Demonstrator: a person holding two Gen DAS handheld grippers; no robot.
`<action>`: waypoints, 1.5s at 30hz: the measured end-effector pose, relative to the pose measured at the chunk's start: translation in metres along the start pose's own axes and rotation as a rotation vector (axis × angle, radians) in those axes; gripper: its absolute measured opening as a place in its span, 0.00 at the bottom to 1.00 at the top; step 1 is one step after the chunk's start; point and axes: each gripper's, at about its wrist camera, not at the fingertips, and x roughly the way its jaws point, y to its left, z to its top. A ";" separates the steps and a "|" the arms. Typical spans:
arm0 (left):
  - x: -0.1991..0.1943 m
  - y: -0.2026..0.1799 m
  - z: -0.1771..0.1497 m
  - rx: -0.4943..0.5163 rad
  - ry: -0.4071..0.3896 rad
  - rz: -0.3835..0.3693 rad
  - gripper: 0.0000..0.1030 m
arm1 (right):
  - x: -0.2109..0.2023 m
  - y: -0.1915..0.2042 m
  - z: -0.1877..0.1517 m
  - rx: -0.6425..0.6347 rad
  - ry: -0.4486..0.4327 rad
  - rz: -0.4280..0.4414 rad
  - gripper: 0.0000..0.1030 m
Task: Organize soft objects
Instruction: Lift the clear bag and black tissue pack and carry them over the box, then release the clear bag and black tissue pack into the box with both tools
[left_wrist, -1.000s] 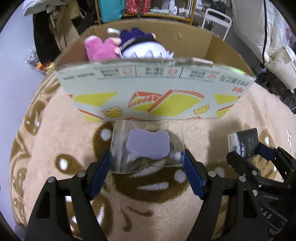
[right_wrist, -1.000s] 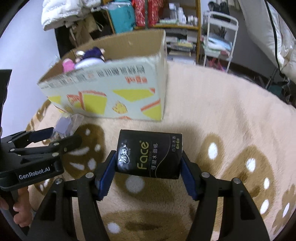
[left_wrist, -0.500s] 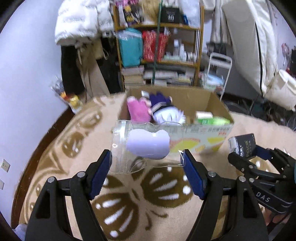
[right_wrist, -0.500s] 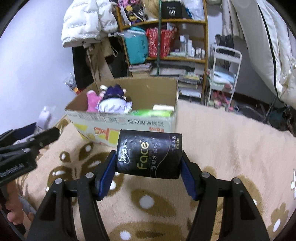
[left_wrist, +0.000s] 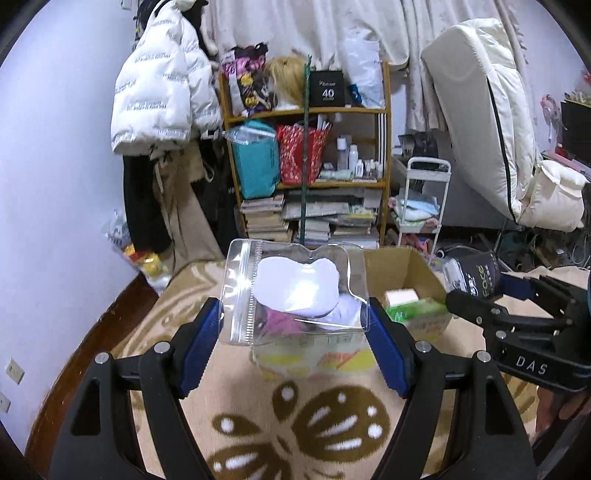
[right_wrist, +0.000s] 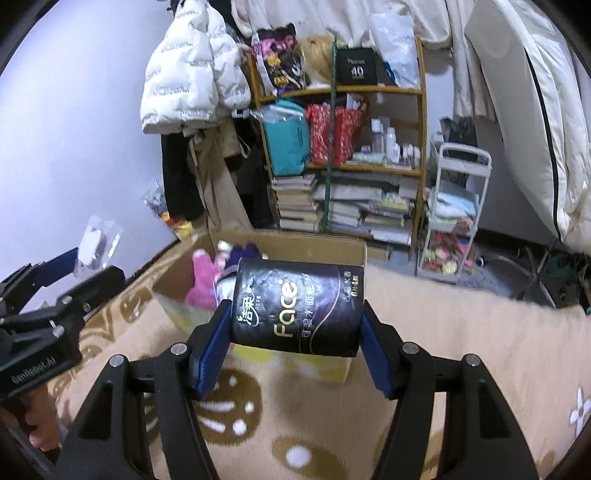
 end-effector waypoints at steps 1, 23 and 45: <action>0.001 0.000 0.003 0.003 -0.008 0.000 0.74 | 0.001 0.001 0.004 -0.006 -0.007 0.001 0.67; 0.097 -0.003 0.007 0.012 0.050 -0.010 0.74 | 0.068 -0.025 0.019 0.020 -0.014 0.058 0.67; 0.119 -0.014 -0.014 0.029 0.121 -0.047 0.84 | 0.096 -0.038 0.002 0.050 0.039 0.111 0.78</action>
